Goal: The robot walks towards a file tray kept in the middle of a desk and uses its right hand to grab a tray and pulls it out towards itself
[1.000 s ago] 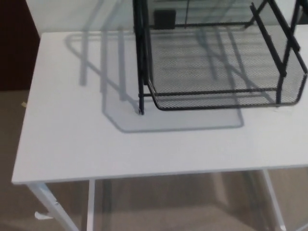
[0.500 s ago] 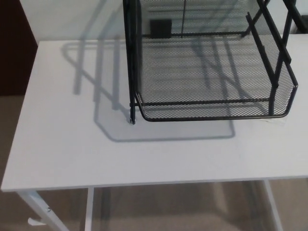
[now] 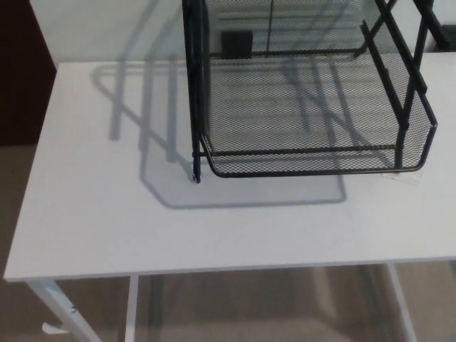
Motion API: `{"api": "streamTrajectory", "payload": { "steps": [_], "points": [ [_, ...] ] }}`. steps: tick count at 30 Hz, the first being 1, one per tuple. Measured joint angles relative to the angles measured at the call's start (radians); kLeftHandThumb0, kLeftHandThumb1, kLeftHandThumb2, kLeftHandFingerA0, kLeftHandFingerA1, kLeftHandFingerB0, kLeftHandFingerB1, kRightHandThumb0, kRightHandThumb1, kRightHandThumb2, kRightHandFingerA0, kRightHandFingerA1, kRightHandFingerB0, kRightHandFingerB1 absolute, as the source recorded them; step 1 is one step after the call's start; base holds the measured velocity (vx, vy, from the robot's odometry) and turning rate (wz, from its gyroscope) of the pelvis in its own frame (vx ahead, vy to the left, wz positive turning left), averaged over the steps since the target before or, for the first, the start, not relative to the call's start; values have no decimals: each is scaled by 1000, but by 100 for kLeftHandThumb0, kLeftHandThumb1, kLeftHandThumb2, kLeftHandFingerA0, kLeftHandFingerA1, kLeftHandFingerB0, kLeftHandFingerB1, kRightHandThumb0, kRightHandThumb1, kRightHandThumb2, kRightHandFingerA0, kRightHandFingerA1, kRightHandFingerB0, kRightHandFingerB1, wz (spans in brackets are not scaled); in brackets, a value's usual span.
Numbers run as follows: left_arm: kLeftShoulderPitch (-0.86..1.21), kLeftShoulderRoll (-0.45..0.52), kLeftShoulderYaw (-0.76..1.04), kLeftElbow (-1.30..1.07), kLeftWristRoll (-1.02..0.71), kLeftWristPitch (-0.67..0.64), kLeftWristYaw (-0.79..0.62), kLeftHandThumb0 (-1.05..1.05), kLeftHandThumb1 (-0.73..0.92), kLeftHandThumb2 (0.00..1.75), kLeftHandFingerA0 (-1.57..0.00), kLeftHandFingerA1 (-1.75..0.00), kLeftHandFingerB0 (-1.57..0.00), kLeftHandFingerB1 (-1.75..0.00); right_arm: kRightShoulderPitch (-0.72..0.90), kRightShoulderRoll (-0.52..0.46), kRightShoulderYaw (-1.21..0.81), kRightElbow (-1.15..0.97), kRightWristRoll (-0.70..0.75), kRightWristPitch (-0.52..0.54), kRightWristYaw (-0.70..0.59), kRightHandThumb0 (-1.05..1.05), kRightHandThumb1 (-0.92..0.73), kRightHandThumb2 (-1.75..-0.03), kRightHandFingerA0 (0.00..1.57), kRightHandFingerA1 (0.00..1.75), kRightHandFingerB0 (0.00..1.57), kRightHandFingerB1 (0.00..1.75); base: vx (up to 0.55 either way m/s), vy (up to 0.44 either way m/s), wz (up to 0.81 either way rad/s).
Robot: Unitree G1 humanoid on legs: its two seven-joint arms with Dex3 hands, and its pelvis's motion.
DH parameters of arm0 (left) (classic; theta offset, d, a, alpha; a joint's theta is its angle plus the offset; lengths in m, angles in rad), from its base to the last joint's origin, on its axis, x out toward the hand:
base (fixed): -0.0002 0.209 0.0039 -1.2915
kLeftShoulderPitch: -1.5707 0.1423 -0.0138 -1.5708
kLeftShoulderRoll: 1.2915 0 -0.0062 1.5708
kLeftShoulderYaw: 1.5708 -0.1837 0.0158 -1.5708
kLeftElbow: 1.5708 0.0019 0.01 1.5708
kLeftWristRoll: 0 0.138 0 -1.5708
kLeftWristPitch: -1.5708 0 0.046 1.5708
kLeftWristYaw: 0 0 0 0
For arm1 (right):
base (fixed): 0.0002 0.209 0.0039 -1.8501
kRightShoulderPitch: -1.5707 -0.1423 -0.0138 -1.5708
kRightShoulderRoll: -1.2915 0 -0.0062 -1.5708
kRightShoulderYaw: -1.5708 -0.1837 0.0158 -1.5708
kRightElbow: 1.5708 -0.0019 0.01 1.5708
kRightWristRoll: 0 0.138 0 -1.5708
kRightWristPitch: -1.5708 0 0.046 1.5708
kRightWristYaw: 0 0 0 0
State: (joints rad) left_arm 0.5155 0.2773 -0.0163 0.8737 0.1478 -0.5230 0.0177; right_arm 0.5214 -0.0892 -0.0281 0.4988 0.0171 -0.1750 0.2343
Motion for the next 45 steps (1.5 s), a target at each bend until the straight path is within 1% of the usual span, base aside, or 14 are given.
{"api": "streamTrajectory", "payload": {
  "steps": [2,5,19,23,24,25,28,37,38,39,42,43,44,45],
  "points": [
    [2,3,1,-14,-1,0,-4,-28,52,56,-56,-42,-49,-39,23,16,-1,-58,6,0,0,-37,-51,-54,75,51,62,47,0,0,0],
    [-1,3,3,-37,-3,0,-10,-27,52,55,-56,-42,-49,-39,55,32,1,-170,12,5,-1,-32,-54,-55,57,48,53,47,0,0,0],
    [0,10,26,-212,-13,4,-41,-32,53,56,-54,-40,-46,-37,261,79,-28,-667,44,-48,-3,-50,-57,-57,62,45,57,39,0,0,0],
    [0,11,30,-243,-13,8,-48,-28,53,56,-54,-41,-44,-37,257,94,-53,-808,42,-65,-15,-50,-55,-56,50,44,47,37,0,0,0],
    [1,11,31,-247,-13,9,-49,-30,53,56,-51,-41,-44,-37,251,96,-58,-840,41,-66,-17,-60,-44,-80,35,57,26,47,0,0,0],
    [1,11,31,-250,-13,9,-51,-30,53,56,-51,-41,-44,-37,241,96,-63,-872,37,-66,-19,-60,-44,-80,35,57,26,47,0,0,0],
    [4,12,32,-267,-13,13,-56,-30,54,57,-50,-40,-43,-36,185,91,-75,-969,20,-65,-27,-67,-44,-79,0,51,7,54,0,0,0],
    [12,29,36,-302,-13,20,-74,-32,53,56,-50,-40,-42,-36,-83,54,-60,-1117,-99,-38,-31,-72,-45,-82,0,33,7,50,0,0,0],
    [13,30,37,-305,-13,22,-76,-32,54,56,-49,-40,-41,-36,-113,52,-55,-1116,-115,-32,-31,-75,-53,-57,0,34,5,47,0,0,0],
    [13,30,37,-307,-13,22,-77,-32,53,56,-49,-40,-41,-36,-138,50,-49,-1116,-128,-27,-31,-74,-44,-84,0,27,4,45,0,0,0],
    [13,30,37,-311,-13,23,-79,-33,54,56,-49,-40,-42,-36,-233,44,-24,-1108,-176,-7,-31,-72,-42,-85,0,27,3,41,0,0,0],
    [13,30,37,-311,-13,23,-80,-32,54,57,-50,-40,-42,-36,-253,43,-19,-1105,-187,-2,-31,-85,-39,-74,0,26,4,40,0,0,0],
    [13,31,37,-311,-13,23,-81,-32,53,56,-51,-40,-42,-36,-279,42,-12,-1099,-201,4,-31,-65,-36,-84,0,28,3,43,0,0,0],
    [13,31,37,-311,-13,23,-82,-32,53,56,-51,-40,-42,-36,-306,41,-5,-1092,-217,11,-31,-65,-36,-84,0,28,3,43,0,0,0]
  ]
}}
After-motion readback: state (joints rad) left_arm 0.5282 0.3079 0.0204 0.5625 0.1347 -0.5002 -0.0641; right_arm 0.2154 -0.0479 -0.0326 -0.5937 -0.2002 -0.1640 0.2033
